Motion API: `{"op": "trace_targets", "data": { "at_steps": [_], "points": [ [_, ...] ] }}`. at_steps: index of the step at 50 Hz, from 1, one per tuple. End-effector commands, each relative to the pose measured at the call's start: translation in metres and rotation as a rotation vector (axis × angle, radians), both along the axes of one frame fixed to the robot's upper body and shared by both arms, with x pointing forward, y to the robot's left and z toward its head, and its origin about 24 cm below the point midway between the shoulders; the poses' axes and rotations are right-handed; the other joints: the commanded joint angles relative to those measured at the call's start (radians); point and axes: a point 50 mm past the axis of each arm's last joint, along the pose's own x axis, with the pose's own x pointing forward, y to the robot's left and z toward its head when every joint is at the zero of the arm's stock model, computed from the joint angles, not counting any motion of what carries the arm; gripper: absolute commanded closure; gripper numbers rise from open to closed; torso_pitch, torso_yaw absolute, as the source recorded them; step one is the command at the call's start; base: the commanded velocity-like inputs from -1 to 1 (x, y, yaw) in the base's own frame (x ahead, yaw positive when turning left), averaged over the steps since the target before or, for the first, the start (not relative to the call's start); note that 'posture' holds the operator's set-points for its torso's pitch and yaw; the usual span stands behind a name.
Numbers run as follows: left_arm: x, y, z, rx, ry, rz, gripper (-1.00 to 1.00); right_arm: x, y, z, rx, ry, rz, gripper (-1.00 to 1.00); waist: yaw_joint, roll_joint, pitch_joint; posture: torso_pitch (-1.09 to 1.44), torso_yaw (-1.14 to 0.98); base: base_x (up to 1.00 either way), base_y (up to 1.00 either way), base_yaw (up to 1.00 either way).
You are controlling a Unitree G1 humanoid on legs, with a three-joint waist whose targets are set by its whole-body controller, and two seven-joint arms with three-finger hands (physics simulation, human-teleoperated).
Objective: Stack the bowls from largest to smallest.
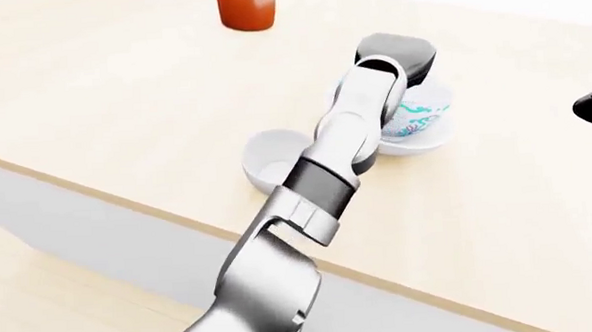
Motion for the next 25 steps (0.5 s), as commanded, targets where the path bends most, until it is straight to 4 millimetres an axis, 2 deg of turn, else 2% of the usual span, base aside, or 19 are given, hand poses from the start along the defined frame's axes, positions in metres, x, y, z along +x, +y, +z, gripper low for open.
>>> {"op": "trace_targets", "data": {
  "at_steps": [1, 7, 16, 25],
  "points": [
    [-0.01, 0.0, 0.024, -0.018, -0.064, -0.02, -0.33, -0.005, -0.001, 0.01, -0.003, -0.059, -0.016, -1.0, 0.001, -0.008, -0.024, 0.0, 0.0, 0.0, 0.0, 0.0],
    [-0.018, 0.011, 0.036, -0.03, -0.06, -0.021, -0.36, -0.006, -0.003, 0.011, -0.001, -0.059, -0.019, -1.0, 0.003, -0.007, -0.022, 0.0, 0.0, 0.0, 0.0, 0.0],
    [-0.035, 0.052, 0.066, -0.059, -0.072, -0.003, -0.38, -0.007, -0.003, 0.008, 0.004, -0.058, -0.022, -1.0, 0.003, 0.002, -0.013, 0.0, 0.0, 0.0, 0.0, 0.0],
    [-0.067, 0.088, 0.067, -0.01, -0.078, 0.005, -0.39, -0.007, -0.001, 0.007, 0.003, -0.058, -0.02, -1.0, 0.006, 0.011, -0.008, 0.0, 0.0, 0.0, 0.0, 0.0]
  ]
}}
